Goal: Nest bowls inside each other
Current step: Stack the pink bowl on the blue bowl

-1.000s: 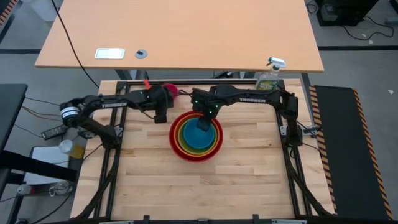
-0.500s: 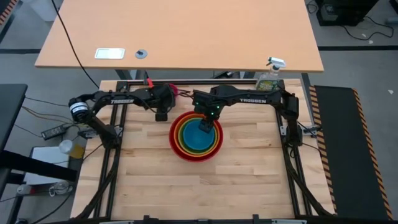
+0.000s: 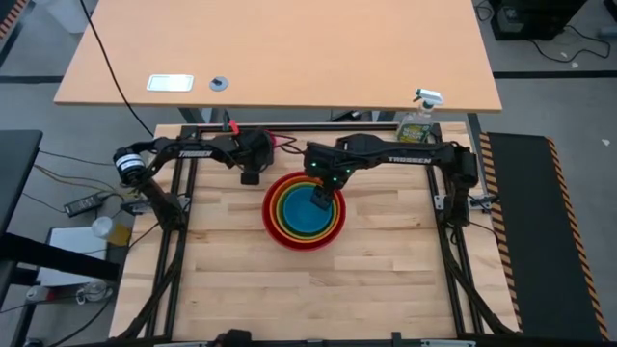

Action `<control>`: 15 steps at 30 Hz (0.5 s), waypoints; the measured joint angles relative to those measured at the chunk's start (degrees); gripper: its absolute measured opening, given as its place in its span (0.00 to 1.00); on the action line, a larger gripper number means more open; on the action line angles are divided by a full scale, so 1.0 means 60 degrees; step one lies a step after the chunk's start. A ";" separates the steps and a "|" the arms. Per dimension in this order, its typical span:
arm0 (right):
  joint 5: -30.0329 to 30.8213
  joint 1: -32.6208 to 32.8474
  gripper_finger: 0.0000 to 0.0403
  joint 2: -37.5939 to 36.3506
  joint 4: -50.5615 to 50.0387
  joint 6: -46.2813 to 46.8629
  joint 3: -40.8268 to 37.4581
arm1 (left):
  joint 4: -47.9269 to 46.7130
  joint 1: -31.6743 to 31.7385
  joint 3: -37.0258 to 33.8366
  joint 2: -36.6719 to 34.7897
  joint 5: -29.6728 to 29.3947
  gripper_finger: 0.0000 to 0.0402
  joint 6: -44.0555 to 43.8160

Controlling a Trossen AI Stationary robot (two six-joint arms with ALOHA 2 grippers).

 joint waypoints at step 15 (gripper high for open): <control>0.0146 0.0356 0.55 -0.0255 0.0171 0.0268 0.0007 | 0.0124 0.0354 0.0000 0.0729 0.0171 0.43 0.0120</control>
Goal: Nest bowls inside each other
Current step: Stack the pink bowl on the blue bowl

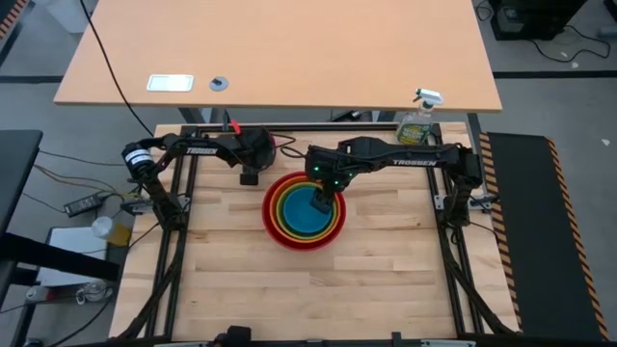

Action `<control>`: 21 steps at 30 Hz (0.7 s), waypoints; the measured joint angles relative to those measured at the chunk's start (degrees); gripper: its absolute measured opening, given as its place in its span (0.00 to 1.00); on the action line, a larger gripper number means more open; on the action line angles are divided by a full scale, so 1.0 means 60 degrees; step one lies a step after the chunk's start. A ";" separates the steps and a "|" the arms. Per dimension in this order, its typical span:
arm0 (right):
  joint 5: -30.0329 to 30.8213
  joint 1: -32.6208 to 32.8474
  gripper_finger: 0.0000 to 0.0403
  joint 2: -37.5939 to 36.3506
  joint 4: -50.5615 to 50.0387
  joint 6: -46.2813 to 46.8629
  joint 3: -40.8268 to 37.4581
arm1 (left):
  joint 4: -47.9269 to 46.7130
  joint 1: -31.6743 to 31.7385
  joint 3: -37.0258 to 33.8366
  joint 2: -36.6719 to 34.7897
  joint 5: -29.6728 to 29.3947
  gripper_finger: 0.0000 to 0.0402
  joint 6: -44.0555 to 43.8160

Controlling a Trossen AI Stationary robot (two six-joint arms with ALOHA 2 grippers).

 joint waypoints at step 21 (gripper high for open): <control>0.0674 -0.0289 0.54 0.0004 -0.0223 -0.0871 0.0000 | -0.0765 -0.0394 0.0070 -0.1282 -0.0443 0.03 -0.0983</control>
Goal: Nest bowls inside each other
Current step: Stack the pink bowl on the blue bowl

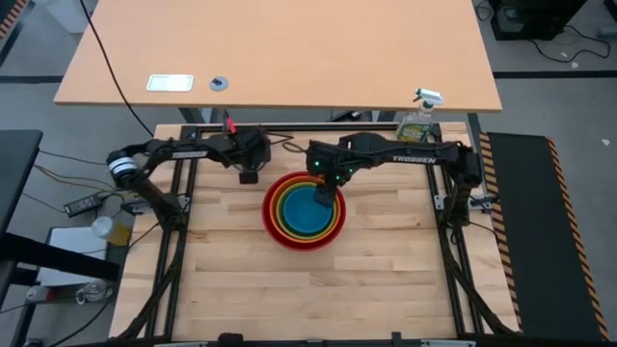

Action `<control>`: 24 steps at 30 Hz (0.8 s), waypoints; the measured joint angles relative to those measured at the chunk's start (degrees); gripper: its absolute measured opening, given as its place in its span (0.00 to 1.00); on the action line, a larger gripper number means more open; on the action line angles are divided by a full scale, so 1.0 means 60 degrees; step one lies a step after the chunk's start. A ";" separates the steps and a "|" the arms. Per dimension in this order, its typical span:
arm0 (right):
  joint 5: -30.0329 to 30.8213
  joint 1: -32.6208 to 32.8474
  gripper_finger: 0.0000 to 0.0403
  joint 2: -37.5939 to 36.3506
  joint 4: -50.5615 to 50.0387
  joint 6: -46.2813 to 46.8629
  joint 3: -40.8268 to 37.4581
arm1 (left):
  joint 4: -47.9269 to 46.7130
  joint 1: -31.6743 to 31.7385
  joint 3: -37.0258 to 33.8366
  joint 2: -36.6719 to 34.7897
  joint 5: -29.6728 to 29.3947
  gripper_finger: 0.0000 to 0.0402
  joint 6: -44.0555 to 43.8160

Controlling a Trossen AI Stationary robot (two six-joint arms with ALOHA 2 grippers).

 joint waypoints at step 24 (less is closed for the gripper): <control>0.0087 -0.2933 0.51 -0.2630 0.1250 -0.1645 -0.2852 | -0.0416 -0.5296 0.2517 -0.1354 0.0653 0.03 -0.1230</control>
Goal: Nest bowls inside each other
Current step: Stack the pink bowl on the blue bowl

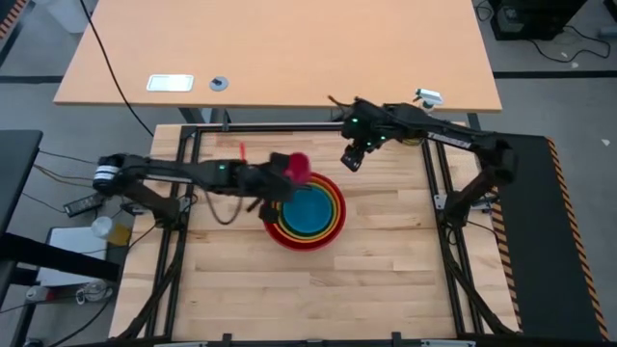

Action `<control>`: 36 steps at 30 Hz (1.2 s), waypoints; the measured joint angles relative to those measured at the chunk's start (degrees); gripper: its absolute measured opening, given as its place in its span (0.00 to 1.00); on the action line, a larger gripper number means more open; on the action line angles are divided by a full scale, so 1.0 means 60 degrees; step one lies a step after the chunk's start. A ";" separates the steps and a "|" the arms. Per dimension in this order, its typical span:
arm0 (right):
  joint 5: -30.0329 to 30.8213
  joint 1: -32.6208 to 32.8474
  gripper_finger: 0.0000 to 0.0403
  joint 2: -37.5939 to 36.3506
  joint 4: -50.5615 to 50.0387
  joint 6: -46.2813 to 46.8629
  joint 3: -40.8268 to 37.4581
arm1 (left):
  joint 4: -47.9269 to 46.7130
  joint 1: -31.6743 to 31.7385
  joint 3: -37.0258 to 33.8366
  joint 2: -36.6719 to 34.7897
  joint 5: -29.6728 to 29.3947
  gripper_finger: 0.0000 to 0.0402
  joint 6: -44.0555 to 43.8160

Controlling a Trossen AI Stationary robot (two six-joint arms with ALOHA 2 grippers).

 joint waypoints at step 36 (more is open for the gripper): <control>-0.0018 0.0458 0.51 -0.2636 0.1476 0.2012 -0.2642 | -0.4785 -0.0257 0.4286 0.4783 0.2785 0.54 0.0570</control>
